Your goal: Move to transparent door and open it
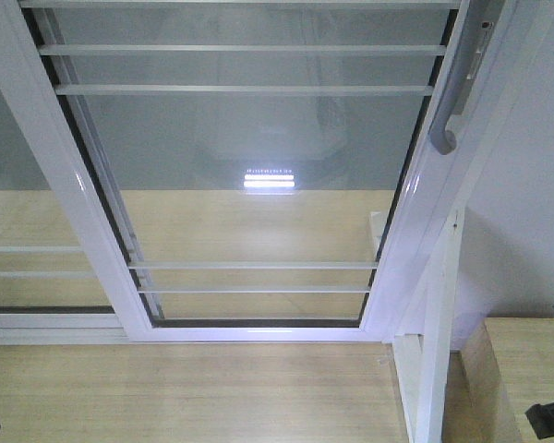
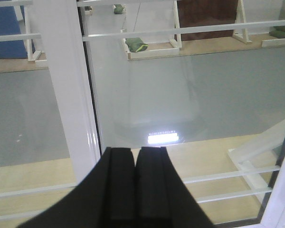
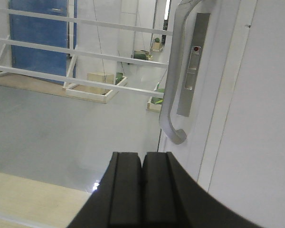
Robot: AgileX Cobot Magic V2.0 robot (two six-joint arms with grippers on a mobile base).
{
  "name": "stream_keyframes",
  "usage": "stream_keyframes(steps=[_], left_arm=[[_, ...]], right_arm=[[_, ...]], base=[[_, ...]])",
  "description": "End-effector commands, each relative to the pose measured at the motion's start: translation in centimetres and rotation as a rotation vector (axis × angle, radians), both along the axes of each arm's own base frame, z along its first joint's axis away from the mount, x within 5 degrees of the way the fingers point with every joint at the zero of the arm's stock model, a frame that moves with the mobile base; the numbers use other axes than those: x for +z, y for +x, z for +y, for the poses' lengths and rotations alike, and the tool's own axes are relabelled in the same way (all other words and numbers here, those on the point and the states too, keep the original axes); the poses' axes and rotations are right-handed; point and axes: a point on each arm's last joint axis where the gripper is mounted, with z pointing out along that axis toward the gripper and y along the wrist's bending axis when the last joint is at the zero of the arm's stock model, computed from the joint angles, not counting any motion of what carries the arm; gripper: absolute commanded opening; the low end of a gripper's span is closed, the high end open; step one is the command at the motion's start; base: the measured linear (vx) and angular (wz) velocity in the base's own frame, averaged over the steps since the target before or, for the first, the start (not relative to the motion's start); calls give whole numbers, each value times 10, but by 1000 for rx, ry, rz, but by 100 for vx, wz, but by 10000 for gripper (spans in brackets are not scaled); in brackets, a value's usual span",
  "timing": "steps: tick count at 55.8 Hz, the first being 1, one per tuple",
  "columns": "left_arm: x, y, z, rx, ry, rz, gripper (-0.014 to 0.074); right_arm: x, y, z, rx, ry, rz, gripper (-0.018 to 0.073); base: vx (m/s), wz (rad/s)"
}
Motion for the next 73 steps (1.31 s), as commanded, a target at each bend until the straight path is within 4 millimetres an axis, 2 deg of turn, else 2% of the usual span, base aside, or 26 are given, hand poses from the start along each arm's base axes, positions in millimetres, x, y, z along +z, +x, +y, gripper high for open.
stream_keyframes(steps=[1,23,73], left_arm=[[16,-1,0,-3,-23,-116,3],[14,4,-1,-5,-18,-66,3],[14,4,-1,-5,-17,-58,3]], right_arm=[[7,-1,-1,-8,13,-94,-6],[3,5,0,-7,-2,-12,-6],[3,5,0,-7,-2,-12,-6]], base=[[18,-6],[2,-1],[1,0]])
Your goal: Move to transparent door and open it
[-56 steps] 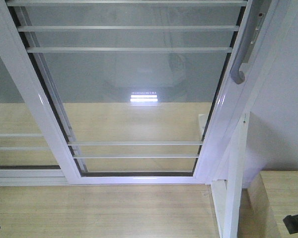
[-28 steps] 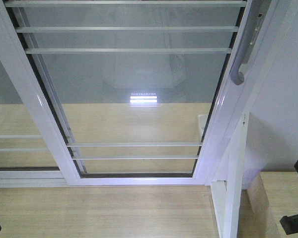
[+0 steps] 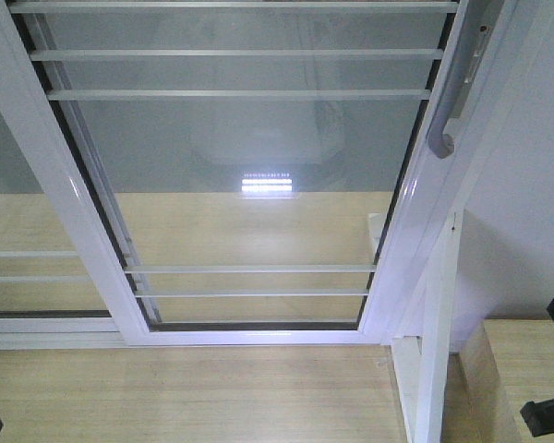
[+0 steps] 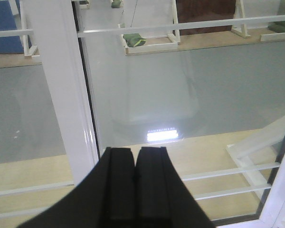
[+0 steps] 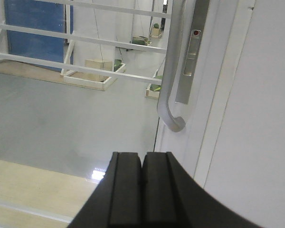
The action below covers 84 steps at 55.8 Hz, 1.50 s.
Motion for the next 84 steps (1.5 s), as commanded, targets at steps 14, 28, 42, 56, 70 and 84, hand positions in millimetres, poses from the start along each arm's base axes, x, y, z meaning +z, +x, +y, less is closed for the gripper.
stream_keyframes(steps=[14,28,42,56,70,84], left_arm=[[15,2,-1,-5,-19,-79,3],[14,2,0,-5,-6,-80,3],[14,2,0,-5,-7,-77,3],[14,2,0,-5,-7,-77,3],[15,2,0,-5,-10,-81,3],[29,2,0,-2,-37,-234,3]], right_arm=[[6,1,0,-7,7,-65,-6],[6,1,0,-7,7,-65,-6],[6,1,0,-7,7,-65,-6],[6,1,0,-7,7,-65,-6],[6,1,0,-7,7,-67,-6],[7,1,0,-7,8,-68,-6]], base=[[0,0],[0,0],[0,0],[0,0],[0,0],[0,0]])
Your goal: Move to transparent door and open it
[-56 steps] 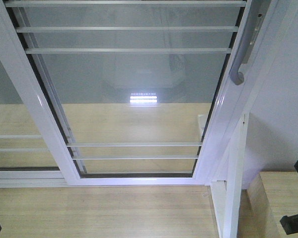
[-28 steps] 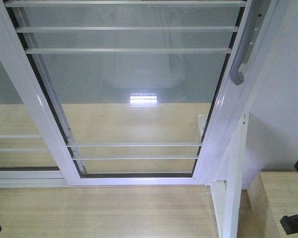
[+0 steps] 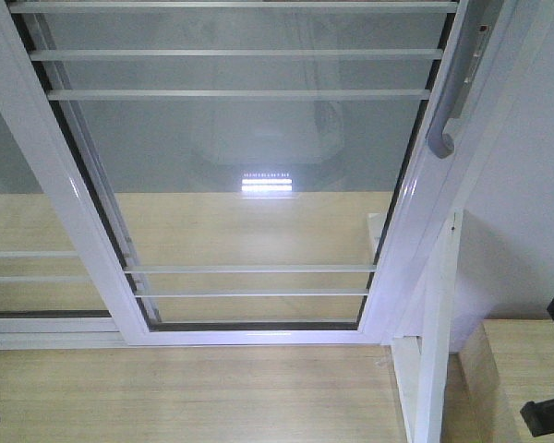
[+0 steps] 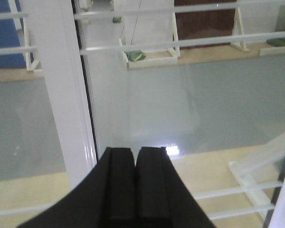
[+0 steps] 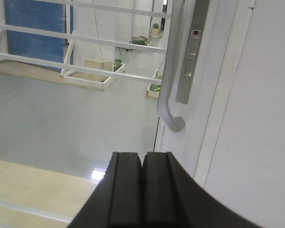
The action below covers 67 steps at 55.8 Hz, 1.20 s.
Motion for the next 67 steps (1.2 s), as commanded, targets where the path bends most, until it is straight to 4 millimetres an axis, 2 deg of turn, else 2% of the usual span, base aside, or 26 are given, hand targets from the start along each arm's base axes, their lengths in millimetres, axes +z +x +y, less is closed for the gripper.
stream_keyframes(steps=[1,9,25,34,39,47,55,61,67], left_arm=[[23,1,0,-4,-32,-176,3],[30,1,0,-3,-40,-251,3],[31,1,0,-3,-37,-255,3],[34,0,0,-3,-57,-292,3],[41,-1,0,-5,-104,-334,3],[66,-4,0,-8,-123,-377,3],[111,2,0,-8,-97,-391,3],[151,20,-2,-7,-92,-396,3],[185,49,-6,-7,-89,-372,3]], right_arm=[[7,1,0,-7,8,-68,-6],[7,1,0,-7,8,-68,-6],[9,1,0,-8,14,-89,-6],[17,1,-1,-13,30,-177,-6],[28,-1,-1,-14,39,-229,-6],[61,-5,-2,-10,38,-253,-6],[115,-3,-1,-6,38,-258,-6],[152,15,2,-4,33,-225,-6],[185,42,7,-4,30,-197,-6]], base=[[0,0],[0,0],[0,0],[0,0],[0,0],[0,0],[0,0],[0,0],[0,0]])
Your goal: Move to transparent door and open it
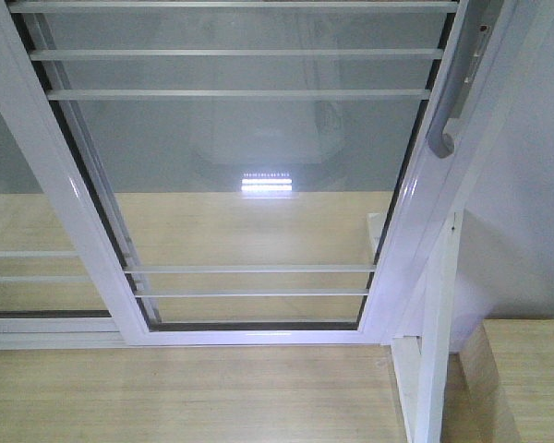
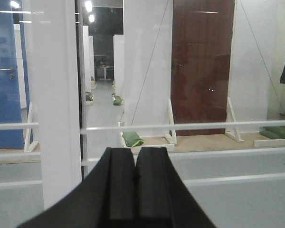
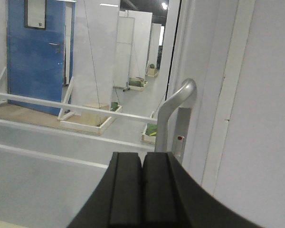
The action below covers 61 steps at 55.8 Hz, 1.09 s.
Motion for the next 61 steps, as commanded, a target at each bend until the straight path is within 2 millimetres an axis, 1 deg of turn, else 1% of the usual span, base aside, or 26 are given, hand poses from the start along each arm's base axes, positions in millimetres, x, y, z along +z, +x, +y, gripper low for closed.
stream_keyframes(steps=[1,4,8,11,15,20,27,32,39,43,50,51,55,57,58,59,60,61], left_arm=[[42,22,-3,-7,-16,-86,3],[54,39,-5,-7,-14,-68,3],[63,57,-7,-9,-31,-48,3],[68,67,-8,-11,-42,-42,3],[73,77,-9,-13,-58,-50,3],[75,82,-10,-13,-57,-80,3],[74,82,-10,-13,-56,-75,4],[73,82,-10,-12,-52,-68,6],[73,83,-10,-12,-50,-61,25],[73,83,-10,-12,-50,-60,45],[73,83,-10,-12,-50,-60,109],[73,83,-10,-12,-50,-59,118],[73,83,-10,-12,-49,-60,172],[72,83,-10,-11,-42,-58,211],[72,83,-10,-10,-39,-56,224],[72,83,-10,-10,-35,-54,245],[72,83,-10,-9,-32,-54,259],[72,83,-10,-8,-24,-53,280]], right_arm=[[39,22,3,-7,7,-65,-6],[50,37,6,-7,4,-50,-6],[58,54,9,-7,1,-28,-6],[63,64,10,-8,0,-22,-6],[64,76,12,-9,-1,-17,-6],[60,85,14,-10,-3,-3,-6],[56,92,15,-10,-7,16,-6],[56,93,15,-10,-7,18,1],[55,93,15,-10,-8,24,43],[55,93,15,-10,-9,24,87],[55,93,15,-10,-9,24,219],[55,93,15,-10,-9,24,228],[55,93,15,-10,-8,24,320],[55,93,15,-10,-8,24,385],[56,93,15,-10,-7,18,394],[56,93,15,-10,-7,18,429],[56,93,15,-10,-7,18,438],[56,93,15,-10,-7,18,469]], base=[[0,0],[0,0],[0,0],[0,0],[0,0],[0,0],[0,0],[0,0],[0,0],[0,0],[0,0],[0,0],[0,0],[0,0],[0,0],[0,0],[0,0],[0,0]])
